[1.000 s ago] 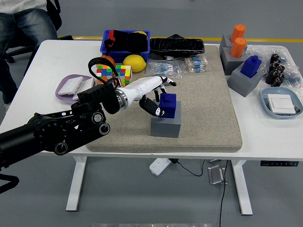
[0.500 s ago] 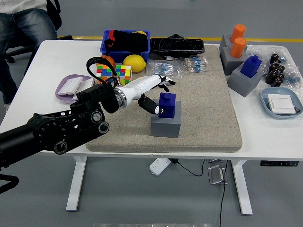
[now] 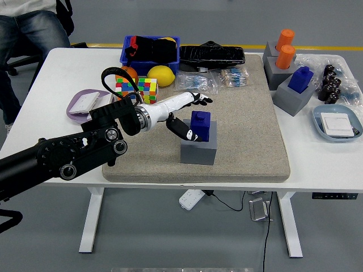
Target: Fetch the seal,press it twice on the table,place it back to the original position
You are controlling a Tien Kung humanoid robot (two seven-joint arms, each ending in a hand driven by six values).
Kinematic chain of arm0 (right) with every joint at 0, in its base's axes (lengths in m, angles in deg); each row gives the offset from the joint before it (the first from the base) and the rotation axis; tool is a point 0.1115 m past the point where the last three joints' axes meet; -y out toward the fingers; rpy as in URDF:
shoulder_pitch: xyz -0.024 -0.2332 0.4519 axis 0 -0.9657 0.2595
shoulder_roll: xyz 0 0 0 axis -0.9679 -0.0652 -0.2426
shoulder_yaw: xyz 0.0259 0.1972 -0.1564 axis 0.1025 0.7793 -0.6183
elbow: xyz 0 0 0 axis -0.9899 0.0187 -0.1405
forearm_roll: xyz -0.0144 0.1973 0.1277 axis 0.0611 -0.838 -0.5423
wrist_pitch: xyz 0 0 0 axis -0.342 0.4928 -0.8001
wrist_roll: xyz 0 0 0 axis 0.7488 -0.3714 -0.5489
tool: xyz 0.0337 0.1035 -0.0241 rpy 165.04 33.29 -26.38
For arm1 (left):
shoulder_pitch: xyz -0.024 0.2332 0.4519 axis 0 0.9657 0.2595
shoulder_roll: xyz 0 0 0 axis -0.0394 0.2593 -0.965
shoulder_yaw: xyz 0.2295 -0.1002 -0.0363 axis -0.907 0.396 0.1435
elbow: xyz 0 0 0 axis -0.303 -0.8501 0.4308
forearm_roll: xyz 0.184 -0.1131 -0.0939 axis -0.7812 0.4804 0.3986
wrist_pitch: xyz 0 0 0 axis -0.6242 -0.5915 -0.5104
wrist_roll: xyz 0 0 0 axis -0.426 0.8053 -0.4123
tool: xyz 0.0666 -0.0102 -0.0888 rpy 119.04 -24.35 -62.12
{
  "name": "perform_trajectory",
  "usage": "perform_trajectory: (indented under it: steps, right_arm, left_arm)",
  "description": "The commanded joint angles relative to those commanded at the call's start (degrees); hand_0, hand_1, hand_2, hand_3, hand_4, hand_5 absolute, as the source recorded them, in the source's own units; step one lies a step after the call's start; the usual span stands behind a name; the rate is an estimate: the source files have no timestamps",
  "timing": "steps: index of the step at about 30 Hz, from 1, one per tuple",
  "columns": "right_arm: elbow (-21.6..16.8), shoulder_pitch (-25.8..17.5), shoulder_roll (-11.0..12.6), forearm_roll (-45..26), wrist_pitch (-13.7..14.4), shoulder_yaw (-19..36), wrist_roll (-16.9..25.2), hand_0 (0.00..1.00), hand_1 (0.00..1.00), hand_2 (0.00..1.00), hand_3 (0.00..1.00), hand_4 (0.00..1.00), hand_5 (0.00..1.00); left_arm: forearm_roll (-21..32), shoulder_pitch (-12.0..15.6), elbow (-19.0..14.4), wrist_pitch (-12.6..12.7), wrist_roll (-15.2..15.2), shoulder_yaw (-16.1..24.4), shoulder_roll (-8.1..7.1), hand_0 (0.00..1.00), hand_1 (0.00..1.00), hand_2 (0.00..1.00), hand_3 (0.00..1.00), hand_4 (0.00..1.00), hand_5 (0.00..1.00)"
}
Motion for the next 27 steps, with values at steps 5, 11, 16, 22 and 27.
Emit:
perform_trajectory:
  steps: [5, 11, 16, 22, 27]
  right_arm:
    - [0.06, -0.03, -0.15, 0.05, -0.01, 0.17, 0.01, 0.902, 0.753, 0.754, 0.775, 0.891, 0.553]
    - [0.12, -0.12, -0.36, 0.07, -0.02, 0.29, 0.03, 0.902, 0.753, 0.753, 0.775, 0.892, 0.552]
    - [0.16, -0.17, -0.55, 0.05, -0.05, 0.34, 0.05, 0.902, 0.753, 0.753, 0.775, 0.892, 0.552]
    - [0.18, -0.16, -0.68, 0.05, -0.06, 0.57, 0.05, 0.902, 0.753, 0.752, 0.775, 0.892, 0.553]
    - [0.23, -0.20, -0.59, 0.13, -0.03, 0.88, 0.06, 0.903, 0.753, 0.753, 0.774, 0.892, 0.552]
  left_arm:
    - [7.32, 0.77, 1.73, -0.62, 3.29, 1.67, 0.11, 0.998, 0.998, 0.998, 0.998, 0.998, 0.665]
    - [16.58, 2.08, 4.09, 5.04, 11.36, 4.16, 0.19, 0.998, 0.998, 0.998, 0.998, 0.998, 0.879]
    - [26.33, 3.37, 7.51, 10.94, 19.99, 5.55, 0.21, 0.998, 0.998, 0.998, 0.998, 0.998, 0.879]
    - [36.39, 5.10, 12.25, 17.23, 30.89, 8.15, -0.81, 0.998, 0.998, 0.998, 0.998, 0.998, 0.998]
    - [32.97, 6.53, 14.98, 19.32, 30.86, 12.16, -3.08, 0.998, 0.998, 0.998, 0.998, 0.998, 0.956]
